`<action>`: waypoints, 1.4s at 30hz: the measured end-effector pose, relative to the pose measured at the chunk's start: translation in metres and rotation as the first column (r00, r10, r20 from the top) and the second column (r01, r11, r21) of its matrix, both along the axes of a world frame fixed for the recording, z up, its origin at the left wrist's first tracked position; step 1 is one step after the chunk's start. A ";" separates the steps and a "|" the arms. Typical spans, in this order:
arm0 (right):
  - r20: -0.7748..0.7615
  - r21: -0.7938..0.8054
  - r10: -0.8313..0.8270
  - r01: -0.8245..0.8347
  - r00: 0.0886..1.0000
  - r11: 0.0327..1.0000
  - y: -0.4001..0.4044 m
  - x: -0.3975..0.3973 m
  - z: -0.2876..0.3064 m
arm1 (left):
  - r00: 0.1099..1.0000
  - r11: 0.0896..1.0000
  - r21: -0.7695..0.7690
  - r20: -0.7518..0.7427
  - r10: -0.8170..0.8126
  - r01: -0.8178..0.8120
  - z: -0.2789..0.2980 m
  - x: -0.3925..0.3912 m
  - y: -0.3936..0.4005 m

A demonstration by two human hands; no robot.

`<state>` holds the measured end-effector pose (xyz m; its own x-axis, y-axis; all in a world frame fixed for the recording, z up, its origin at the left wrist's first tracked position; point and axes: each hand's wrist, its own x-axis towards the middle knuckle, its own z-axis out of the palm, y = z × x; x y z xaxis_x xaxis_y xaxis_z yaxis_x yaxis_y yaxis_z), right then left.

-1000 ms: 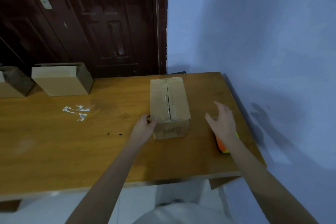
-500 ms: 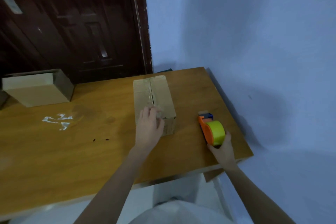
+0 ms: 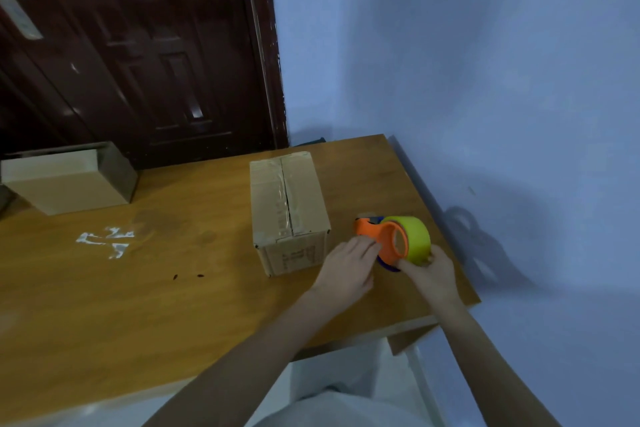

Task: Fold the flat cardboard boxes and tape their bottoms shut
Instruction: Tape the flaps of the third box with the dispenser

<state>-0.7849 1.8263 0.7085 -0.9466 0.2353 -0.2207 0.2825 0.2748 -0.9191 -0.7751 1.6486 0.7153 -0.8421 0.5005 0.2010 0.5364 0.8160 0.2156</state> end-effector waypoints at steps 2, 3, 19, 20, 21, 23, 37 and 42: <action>-0.013 -0.060 -0.011 0.010 1.000 0.998 -0.005 0.003 0.018 | 0.998 0.998 -0.051 -0.042 -0.046 0.044 0.002 -0.010 0.010; -0.025 -0.069 -0.010 0.008 1.000 0.998 -0.007 0.004 0.026 | 0.994 0.996 -0.048 -0.083 -0.077 0.073 0.004 -0.014 0.014; -0.446 0.173 0.422 -0.387 0.789 0.906 -0.011 0.009 0.073 | 0.810 0.639 0.712 0.538 -0.232 -0.290 0.109 -0.055 -0.015; -0.440 0.249 0.480 -0.411 0.759 0.877 -0.014 0.006 0.077 | 0.788 0.625 0.712 0.567 -0.241 -0.321 0.117 -0.056 -0.019; -0.436 0.310 0.523 -0.423 0.732 0.851 -0.018 0.003 0.080 | 0.766 0.619 0.705 0.594 -0.246 -0.347 0.124 -0.058 -0.023; -0.442 0.385 0.575 -0.433 0.689 0.815 -0.028 -0.003 0.085 | 0.746 0.627 0.685 0.622 -0.237 -0.371 0.136 -0.063 -0.028; -0.601 -0.054 0.263 -0.366 0.755 0.929 -0.083 -0.019 0.089 | 0.691 0.435 0.595 0.717 0.093 -0.676 0.137 -0.044 -0.079; -0.637 -0.222 0.044 -0.238 0.769 0.946 -0.095 -0.023 0.089 | 0.495 0.198 0.492 0.868 -0.038 -0.848 0.094 -0.010 -0.090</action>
<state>-0.8082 1.7308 0.7977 -0.9150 0.1101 0.3882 -0.3930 -0.0243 -0.9192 -0.7850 1.5586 0.8094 -0.8793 -0.0662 -0.4716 -0.4673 -0.0702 0.8813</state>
